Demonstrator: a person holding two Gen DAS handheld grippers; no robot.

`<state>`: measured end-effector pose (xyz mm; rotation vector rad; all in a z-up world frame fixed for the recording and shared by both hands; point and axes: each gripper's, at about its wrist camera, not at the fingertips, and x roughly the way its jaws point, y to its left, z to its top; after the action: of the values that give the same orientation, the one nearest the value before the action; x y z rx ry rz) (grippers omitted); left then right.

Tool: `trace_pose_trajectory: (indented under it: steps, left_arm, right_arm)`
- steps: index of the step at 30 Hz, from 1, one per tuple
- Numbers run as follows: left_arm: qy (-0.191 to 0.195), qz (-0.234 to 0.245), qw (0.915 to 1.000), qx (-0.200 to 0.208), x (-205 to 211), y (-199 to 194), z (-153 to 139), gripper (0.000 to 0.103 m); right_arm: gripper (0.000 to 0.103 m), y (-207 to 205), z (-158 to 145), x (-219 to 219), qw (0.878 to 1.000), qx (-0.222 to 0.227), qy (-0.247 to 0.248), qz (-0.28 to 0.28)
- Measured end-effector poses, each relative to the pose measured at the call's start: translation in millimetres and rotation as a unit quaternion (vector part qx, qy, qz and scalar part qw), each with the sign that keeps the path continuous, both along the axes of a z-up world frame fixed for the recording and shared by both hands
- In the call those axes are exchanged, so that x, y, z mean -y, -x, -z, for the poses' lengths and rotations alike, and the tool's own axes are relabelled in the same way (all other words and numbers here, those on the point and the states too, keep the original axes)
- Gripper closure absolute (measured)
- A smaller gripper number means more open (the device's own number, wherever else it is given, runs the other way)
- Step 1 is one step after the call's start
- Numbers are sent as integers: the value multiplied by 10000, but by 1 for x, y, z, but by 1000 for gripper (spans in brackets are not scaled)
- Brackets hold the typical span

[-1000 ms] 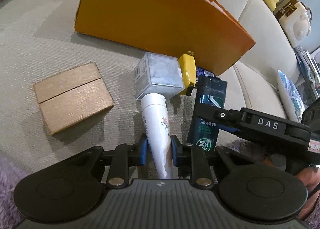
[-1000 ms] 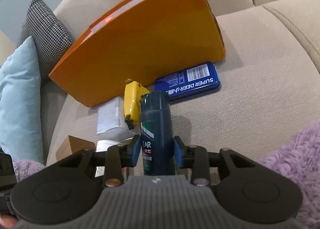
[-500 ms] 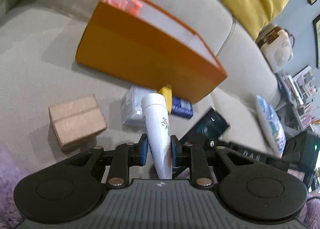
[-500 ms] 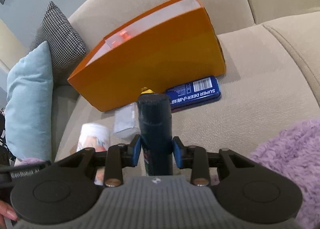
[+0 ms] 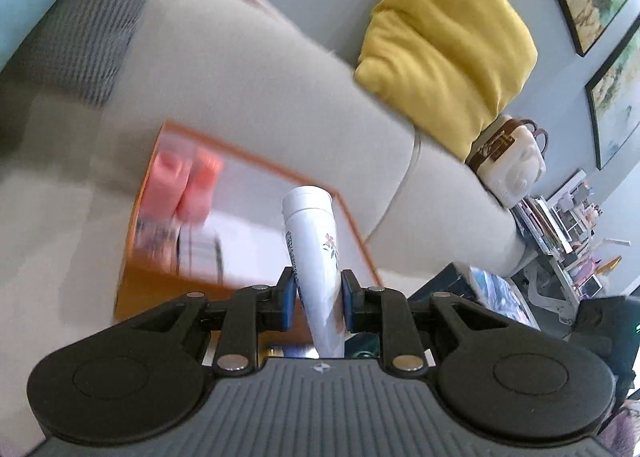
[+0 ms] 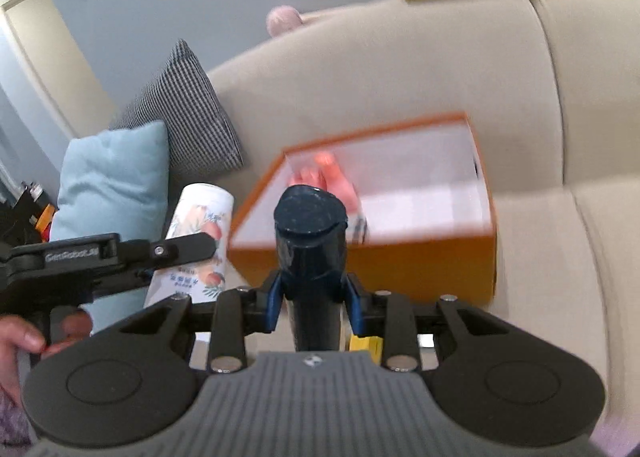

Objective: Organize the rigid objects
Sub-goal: 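Lift the lotion bottle with the left gripper while the right carries the shampoo bottle to the orange box, then lower the lotion bottle into the box with the left gripper while the right lowers the shampoo bottle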

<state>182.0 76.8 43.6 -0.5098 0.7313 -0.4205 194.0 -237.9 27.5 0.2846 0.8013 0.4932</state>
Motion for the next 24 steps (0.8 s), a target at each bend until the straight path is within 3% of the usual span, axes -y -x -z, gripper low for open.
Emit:
trace_pose_trajectory:
  steps: [3, 6, 9, 16, 22, 24]
  left_arm:
    - [-23, 62, 9999, 97, 2, -34, -10, 78]
    - [-194, 100, 9998, -22, 10, -71, 0, 77]
    - [-405, 164, 9984, -366, 23, -107, 28, 77]
    - [-390, 409, 9866, -1533, 40, -160, 111, 77]
    - [-430, 413, 9784, -1978, 48, -183, 141, 77]
    - [-549, 469, 9696, -2336, 51, -190, 147, 77]
  right_arm:
    - [69, -36, -20, -3, 9996, 178, 159, -125]
    - [69, -76, -19, -9, 9986, 119, 497, -161]
    - [69, -118, 6, -16, 9955, -363, 840, -256]
    - [69, -180, 77, -23, 9817, -1459, 1158, -406]
    - [69, -215, 111, -24, 9777, -1818, 980, -374]
    - [69, -227, 116, -27, 9774, -1879, 923, -283]
